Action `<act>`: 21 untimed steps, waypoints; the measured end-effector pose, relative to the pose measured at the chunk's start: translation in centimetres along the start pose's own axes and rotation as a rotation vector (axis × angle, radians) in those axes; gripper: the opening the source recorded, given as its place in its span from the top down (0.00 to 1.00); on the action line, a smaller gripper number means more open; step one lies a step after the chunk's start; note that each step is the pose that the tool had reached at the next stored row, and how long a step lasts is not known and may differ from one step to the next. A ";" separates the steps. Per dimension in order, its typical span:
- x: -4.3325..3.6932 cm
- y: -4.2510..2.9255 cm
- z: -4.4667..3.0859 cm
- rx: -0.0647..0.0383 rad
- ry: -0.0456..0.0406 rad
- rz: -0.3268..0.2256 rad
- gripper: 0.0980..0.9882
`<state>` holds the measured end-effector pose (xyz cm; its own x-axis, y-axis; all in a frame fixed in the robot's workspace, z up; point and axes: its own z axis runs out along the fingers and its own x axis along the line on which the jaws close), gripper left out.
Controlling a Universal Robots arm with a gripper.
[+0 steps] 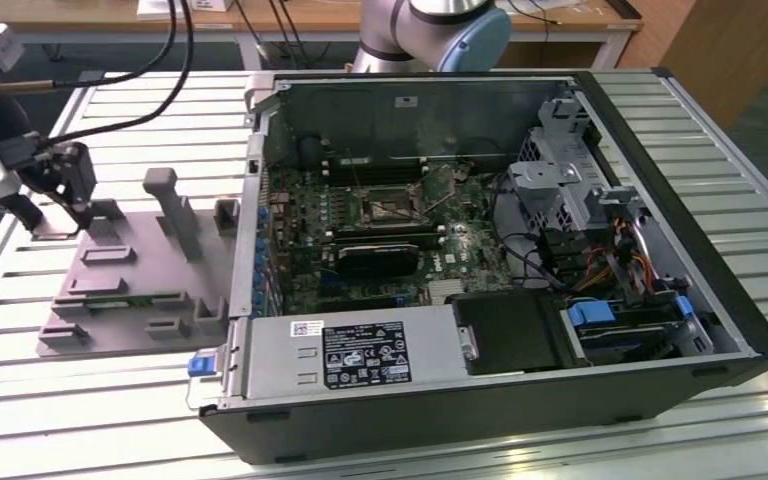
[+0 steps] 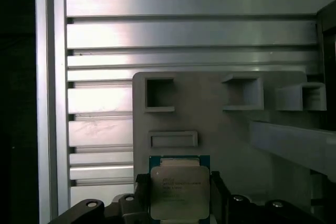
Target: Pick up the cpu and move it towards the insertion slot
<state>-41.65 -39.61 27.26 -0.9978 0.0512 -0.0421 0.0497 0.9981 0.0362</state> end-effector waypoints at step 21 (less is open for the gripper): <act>-0.32 0.28 -7.67 -0.001 -0.0122 0.000 0.50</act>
<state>-41.66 -39.61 34.94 -0.9972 0.0512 -0.0543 0.0493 0.9981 0.0367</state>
